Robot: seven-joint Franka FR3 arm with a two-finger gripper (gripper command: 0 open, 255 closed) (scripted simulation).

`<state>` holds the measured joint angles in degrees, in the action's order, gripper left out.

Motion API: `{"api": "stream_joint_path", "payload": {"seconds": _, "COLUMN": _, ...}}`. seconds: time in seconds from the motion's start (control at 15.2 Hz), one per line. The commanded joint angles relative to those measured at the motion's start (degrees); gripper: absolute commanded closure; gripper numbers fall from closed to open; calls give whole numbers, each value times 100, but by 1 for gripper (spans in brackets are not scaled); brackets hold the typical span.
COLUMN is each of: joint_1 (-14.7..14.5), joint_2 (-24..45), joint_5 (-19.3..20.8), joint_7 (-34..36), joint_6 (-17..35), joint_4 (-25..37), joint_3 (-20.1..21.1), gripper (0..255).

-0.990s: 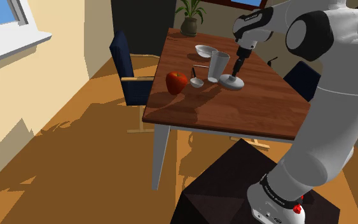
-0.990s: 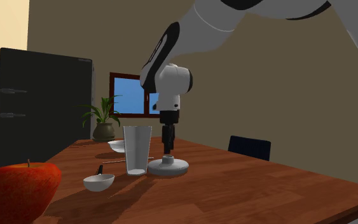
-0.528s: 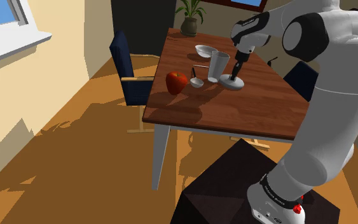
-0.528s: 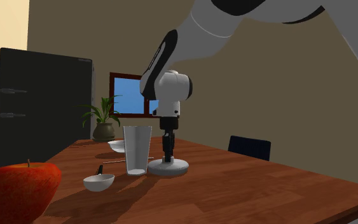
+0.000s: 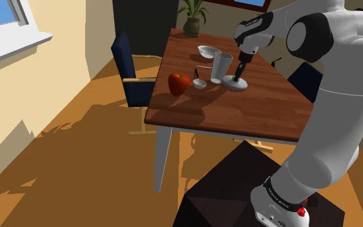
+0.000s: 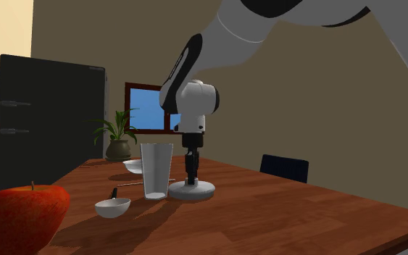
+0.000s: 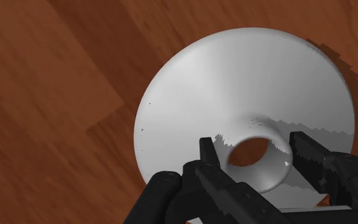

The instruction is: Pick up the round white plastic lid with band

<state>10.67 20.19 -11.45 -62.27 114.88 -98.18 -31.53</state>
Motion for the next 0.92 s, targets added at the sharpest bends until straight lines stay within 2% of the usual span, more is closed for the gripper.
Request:
{"api": "stream_joint_path", "payload": {"seconds": 0.0, "joint_1": -4, "joint_2": -21, "joint_5": 18, "joint_7": 16, "joint_6": -69, "joint_4": 42, "joint_3": -7, "gripper": 255}}
{"api": "stream_joint_path", "payload": {"seconds": 0.86, "joint_1": -2, "joint_2": -237, "joint_5": 176, "joint_7": 125, "joint_6": -980, "joint_4": 773, "joint_3": -77, "gripper": 255}}
